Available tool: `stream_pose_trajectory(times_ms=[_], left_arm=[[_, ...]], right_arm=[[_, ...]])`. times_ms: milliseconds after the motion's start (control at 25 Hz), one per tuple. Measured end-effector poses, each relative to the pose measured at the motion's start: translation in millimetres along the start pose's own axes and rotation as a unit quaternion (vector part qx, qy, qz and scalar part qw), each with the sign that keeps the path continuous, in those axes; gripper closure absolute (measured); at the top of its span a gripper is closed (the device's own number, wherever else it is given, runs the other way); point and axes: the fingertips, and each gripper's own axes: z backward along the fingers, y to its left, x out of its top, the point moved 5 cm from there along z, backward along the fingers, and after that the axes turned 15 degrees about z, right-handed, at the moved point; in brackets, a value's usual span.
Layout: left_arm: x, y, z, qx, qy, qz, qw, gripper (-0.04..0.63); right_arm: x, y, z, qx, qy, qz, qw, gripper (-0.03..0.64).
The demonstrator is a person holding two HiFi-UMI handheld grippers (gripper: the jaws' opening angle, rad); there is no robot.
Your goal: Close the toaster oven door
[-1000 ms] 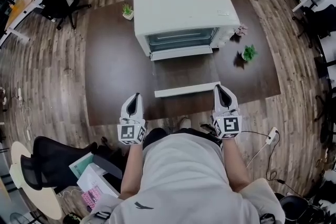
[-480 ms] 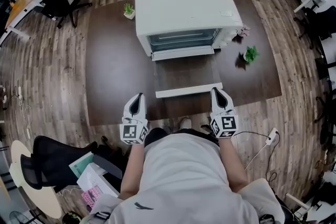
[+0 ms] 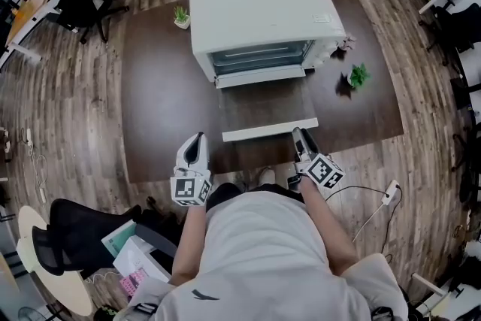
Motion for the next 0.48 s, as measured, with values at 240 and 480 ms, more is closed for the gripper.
stream_pose_trajectory(times_ms=[240, 480], left_arm=[[0, 3, 0, 0.002, 0.006, 0.001, 1.0, 0.591], [-2, 8, 0, 0.007, 0.011, 0.005, 0.9999, 0.591]], right_arm=[[-25, -3, -10, -0.007, 0.022, -0.123, 0.992, 0.427], [-44, -11, -29, -0.017, 0.042, -0.143, 0.989, 0.432]])
